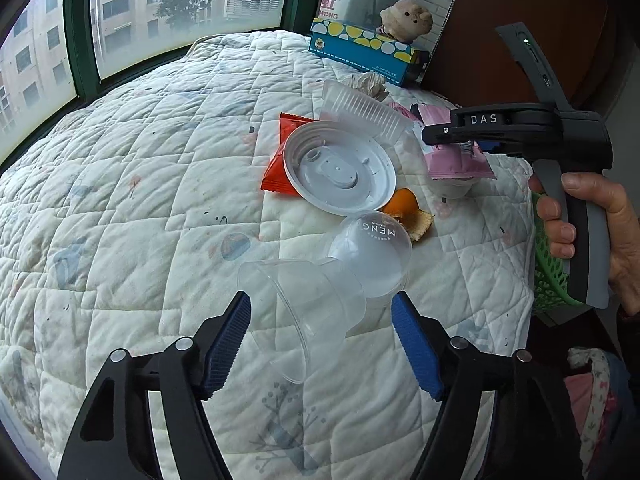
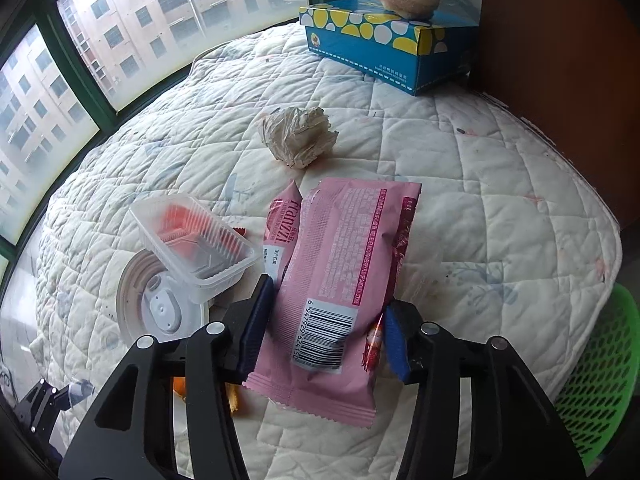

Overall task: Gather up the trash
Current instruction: 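Grasp the pink snack wrapper with the right gripper while the left gripper grasps a clear cup, then drop the pink wrapper into the wastebasket with the right gripper while the left gripper carries the clear cup there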

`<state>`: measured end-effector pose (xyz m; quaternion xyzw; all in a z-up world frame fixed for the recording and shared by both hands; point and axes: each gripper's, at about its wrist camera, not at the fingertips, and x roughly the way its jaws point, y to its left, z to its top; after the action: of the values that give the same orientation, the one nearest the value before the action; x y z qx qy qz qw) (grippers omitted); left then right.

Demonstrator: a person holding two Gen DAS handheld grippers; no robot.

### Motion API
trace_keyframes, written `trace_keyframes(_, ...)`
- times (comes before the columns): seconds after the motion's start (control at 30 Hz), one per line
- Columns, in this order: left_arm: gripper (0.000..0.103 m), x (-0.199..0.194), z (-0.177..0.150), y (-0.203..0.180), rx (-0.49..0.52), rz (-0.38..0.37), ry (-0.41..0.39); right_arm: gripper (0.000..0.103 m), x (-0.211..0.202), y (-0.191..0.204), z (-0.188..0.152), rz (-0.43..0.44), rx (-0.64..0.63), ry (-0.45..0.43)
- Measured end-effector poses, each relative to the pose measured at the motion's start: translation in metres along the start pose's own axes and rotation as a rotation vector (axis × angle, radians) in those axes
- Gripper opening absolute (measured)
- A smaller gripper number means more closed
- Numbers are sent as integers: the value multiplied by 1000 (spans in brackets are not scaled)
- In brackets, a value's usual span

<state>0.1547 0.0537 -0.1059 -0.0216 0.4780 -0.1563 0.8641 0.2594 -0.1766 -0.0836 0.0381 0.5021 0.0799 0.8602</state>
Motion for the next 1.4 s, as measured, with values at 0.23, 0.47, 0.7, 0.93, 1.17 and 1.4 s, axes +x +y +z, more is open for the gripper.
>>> trace_keyframes(0.23, 39, -1, -3, -2, -13, -50, 13, 44, -17, -8, -6, 15, 4, -46)
trace_keyframes(0.47, 19, -12, -4, -6, -6, -69, -1, 34, -39, -18, -13, 41, 23, -83)
trace_keyframes(0.7, 7, -23, -8, -9, -1, -67, -14, 33, -62, -24, -24, 65, 37, -123)
trace_keyframes(0.93, 2, -37, -4, -20, 9, -76, -34, 30, -86, -34, -36, 96, 58, -164)
trace_keyframes(1.17, 2, -56, 10, -52, 76, -120, -85, 23, -111, -58, -52, 96, 87, -204)
trace_keyframes(1.4, 2, -60, 28, -98, 150, -184, -106, 22, -127, -93, -69, 63, 143, -235)
